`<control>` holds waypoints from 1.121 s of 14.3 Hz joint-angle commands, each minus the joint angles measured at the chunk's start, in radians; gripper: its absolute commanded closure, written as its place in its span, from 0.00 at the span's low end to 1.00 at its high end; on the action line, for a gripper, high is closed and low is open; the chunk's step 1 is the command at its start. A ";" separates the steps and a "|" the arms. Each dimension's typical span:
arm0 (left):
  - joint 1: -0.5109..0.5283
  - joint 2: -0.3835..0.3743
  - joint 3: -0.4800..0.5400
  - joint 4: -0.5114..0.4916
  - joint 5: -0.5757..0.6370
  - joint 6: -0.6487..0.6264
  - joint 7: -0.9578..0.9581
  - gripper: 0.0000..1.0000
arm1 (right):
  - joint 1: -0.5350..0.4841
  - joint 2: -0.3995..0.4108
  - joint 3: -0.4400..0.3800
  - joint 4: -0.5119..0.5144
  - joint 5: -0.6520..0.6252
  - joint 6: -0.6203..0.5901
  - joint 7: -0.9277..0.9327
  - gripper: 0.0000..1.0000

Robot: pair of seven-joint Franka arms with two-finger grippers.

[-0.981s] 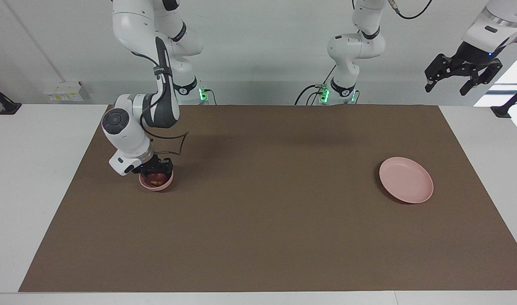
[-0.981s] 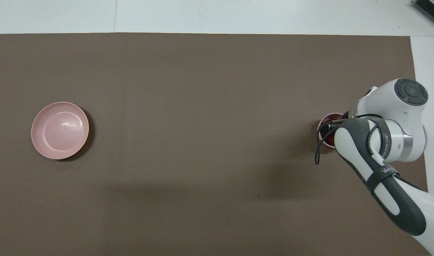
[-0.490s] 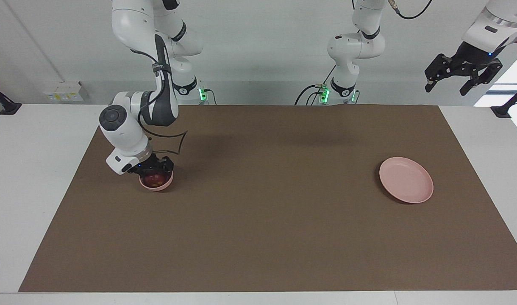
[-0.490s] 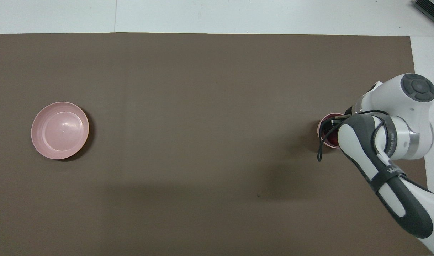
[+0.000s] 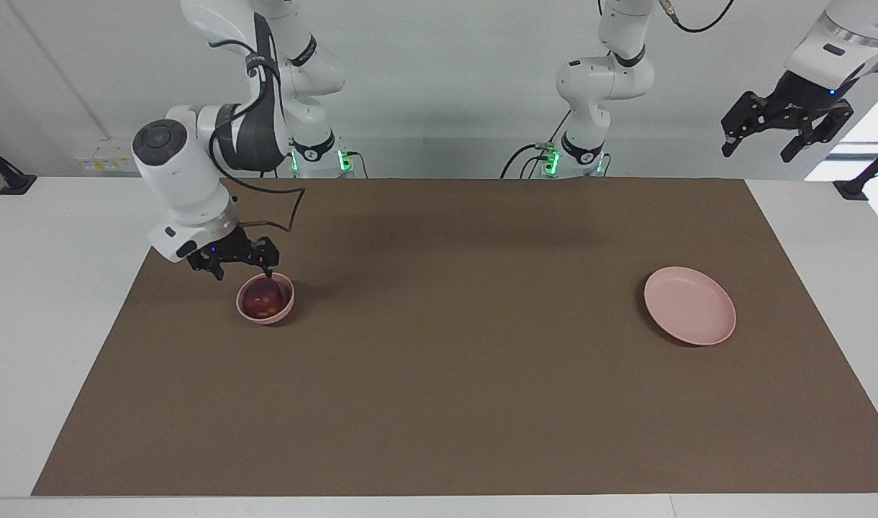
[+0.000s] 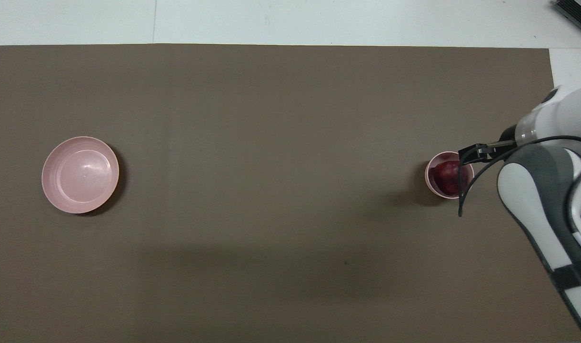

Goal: Move apple from plate to bowl
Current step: 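Open the right gripper and withdraw it from the bowl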

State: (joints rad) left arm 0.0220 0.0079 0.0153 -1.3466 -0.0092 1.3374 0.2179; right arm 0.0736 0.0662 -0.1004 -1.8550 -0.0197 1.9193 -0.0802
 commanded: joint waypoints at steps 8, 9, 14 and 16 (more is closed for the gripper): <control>0.007 -0.016 -0.005 -0.012 0.017 -0.011 0.009 0.00 | -0.047 -0.078 -0.005 0.326 -0.008 -0.422 0.045 0.00; 0.007 -0.016 -0.005 -0.012 0.017 -0.011 0.009 0.00 | -0.051 -0.100 -0.005 0.336 -0.008 -0.427 0.045 0.00; 0.007 -0.016 -0.005 -0.012 0.017 -0.011 0.008 0.00 | -0.071 -0.169 0.001 0.291 -0.023 -0.434 0.046 0.00; 0.007 -0.016 -0.005 -0.012 0.017 -0.011 0.009 0.00 | -0.070 -0.183 0.002 0.275 -0.020 -0.453 0.036 0.00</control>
State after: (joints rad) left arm 0.0220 0.0079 0.0153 -1.3466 -0.0092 1.3374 0.2179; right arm 0.0152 -0.0868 -0.1124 -1.5390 -0.0222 1.4806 -0.0498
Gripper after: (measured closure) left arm 0.000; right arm 0.000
